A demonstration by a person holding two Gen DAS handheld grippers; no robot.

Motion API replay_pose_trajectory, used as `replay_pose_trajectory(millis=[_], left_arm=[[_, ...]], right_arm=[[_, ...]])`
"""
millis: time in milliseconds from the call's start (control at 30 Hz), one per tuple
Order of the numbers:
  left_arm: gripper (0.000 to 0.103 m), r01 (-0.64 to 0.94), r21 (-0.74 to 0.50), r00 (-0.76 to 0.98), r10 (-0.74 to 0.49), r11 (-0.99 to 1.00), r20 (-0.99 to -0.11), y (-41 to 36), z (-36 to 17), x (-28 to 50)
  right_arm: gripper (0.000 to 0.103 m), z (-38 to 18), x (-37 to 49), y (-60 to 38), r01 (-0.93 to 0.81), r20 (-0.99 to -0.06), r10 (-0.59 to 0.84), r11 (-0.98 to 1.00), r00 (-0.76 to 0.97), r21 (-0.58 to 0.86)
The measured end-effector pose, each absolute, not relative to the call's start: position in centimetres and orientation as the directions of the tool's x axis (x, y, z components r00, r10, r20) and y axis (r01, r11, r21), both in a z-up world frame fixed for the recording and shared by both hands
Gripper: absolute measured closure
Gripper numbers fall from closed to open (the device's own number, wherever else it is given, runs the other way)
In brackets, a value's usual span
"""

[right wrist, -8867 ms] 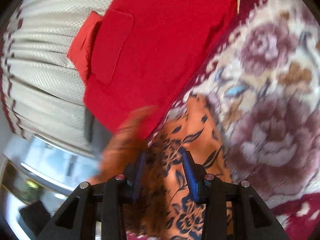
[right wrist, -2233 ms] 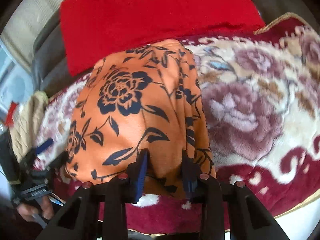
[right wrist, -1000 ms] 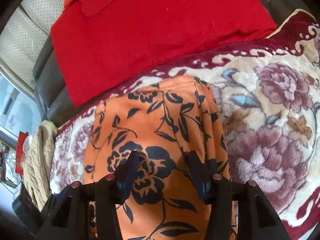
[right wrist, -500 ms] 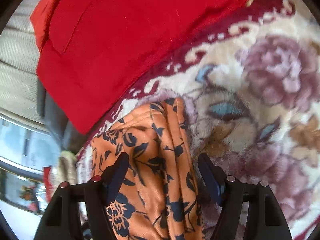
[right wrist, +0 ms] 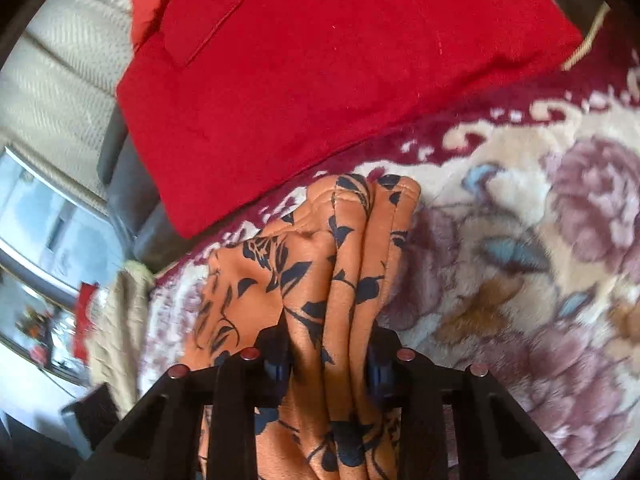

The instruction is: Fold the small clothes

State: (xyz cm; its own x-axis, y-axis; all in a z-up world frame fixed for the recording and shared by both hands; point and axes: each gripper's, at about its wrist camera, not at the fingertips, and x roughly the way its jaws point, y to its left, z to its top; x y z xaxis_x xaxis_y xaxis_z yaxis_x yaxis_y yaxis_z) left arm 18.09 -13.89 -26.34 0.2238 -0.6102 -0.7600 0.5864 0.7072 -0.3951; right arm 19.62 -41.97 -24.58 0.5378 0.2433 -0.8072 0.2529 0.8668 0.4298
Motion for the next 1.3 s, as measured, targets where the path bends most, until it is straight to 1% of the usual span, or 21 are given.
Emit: replay_pose_trajectory(millis=[67,133,167,233,267,300,400,467,567,700,767,833,867,933,967,1000,1067,1133,1233,1300], left_arm=[[0.006,0.607,-0.344,0.254,-0.585,0.716,-0.77,-14.7,-26.0,17.5],[0.006,0.622,-0.303,0.272,-0.562,0.722,-0.781,-15.3,-25.9,17.0],[0.006,0.622,-0.305,0.268,-0.562,0.722,-0.783,-15.2,-26.0,17.1],[0.006,0.62,-0.309,0.263,-0.562,0.721,-0.784,-15.0,-25.9,17.1],[0.006,0.622,-0.303,0.267,-0.559,0.722,-0.785,-15.2,-25.9,17.3],[0.006,0.624,-0.294,0.273,-0.555,0.724,-0.786,-15.2,-25.8,17.2],[0.006,0.634,-0.267,0.29,-0.543,0.726,-0.788,-14.4,-25.5,16.6],[0.006,0.639,-0.252,0.299,-0.536,0.727,-0.789,-14.6,-25.4,16.3],[0.006,0.641,-0.237,0.31,-0.529,0.73,-0.79,-14.8,-25.3,16.0],[0.006,0.643,-0.226,0.317,-0.523,0.732,-0.791,-14.8,-25.2,16.0],[0.006,0.643,-0.221,0.32,-0.52,0.733,-0.792,-15.0,-25.3,15.9],[0.006,0.642,-0.217,0.324,-0.518,0.735,-0.792,-15.0,-25.2,15.9],[0.006,0.642,-0.215,0.327,-0.516,0.736,-0.792,-15.0,-25.2,15.8],[0.006,0.639,-0.212,0.331,-0.513,0.739,-0.792,-15.0,-25.2,15.8],[0.006,0.64,-0.215,0.327,-0.514,0.738,-0.793,-14.9,-25.2,15.9],[0.006,0.64,-0.216,0.325,-0.514,0.738,-0.794,-15.0,-25.2,15.9],[0.006,0.646,-0.211,0.322,-0.513,0.733,-0.796,-15.1,-25.3,15.8],[0.006,0.651,-0.197,0.33,-0.507,0.733,-0.797,-15.2,-25.2,15.7],[0.006,0.649,-0.199,0.33,-0.507,0.734,-0.796,-15.0,-25.2,15.8],[0.006,0.648,-0.199,0.331,-0.507,0.735,-0.796,-15.0,-25.1,15.8]], right_arm=[[0.071,-26.3,20.0,-41.7,0.277,-0.849,0.202,0.887,0.488,0.37],[0.067,-27.0,20.0,-42.1,0.298,-0.843,0.217,0.868,0.492,0.397],[0.064,-26.9,19.8,-42.4,0.317,-0.837,0.229,0.85,0.498,0.421],[0.046,-26.3,19.4,-42.7,0.346,-0.826,0.254,0.817,0.503,0.461],[0.03,-25.9,19.0,-42.8,0.345,-0.815,0.278,0.801,0.509,0.489],[0.027,-25.4,18.6,-42.8,0.338,-0.806,0.289,0.796,0.517,0.503],[0.026,-24.0,16.9,-42.7,0.294,-0.808,0.293,0.824,0.511,0.485],[0.026,-24.1,15.7,-42.9,0.305,-0.819,0.299,0.821,0.489,0.482],[0.026,-24.9,13.6,-44.0,0.33,-0.814,0.332,0.79,0.477,0.516],[0.026,-26.9,12.1,-44.3,0.344,-0.756,0.436,0.7,0.488,0.626],[0.025,-27.2,12.3,-43.2,0.329,-0.747,0.454,0.697,0.486,0.638],[0.025,-26.6,12.6,-41.7,0.29,-0.753,0.436,0.733,0.493,0.615],[0.026,-26.2,12.7,-41.1,0.272,-0.755,0.427,0.75,0.498,0.603],[0.035,-25.1,12.8,-39.9,0.233,-0.772,0.386,0.801,0.505,0.552],[0.046,-24.6,12.9,-39.3,0.218,-0.795,0.35,0.836,0.496,0.504],[0.051,-24.4,13.0,-38.9,0.209,-0.81,0.32,0.86,0.491,0.466],[0.055,-24.7,12.7,-38.9,0.203,-0.829,0.285,0.883,0.481,0.422],[0.055,-25.8,12.6,-39.2,0.211,-0.839,0.272,0.889,0.471,0.407],[0.054,-25.9,12.6,-39.4,0.23,-0.829,0.283,0.872,0.481,0.432],[0.046,-25.4,12.5,-39.5,0.239,-0.826,0.287,0.865,0.484,0.44]])
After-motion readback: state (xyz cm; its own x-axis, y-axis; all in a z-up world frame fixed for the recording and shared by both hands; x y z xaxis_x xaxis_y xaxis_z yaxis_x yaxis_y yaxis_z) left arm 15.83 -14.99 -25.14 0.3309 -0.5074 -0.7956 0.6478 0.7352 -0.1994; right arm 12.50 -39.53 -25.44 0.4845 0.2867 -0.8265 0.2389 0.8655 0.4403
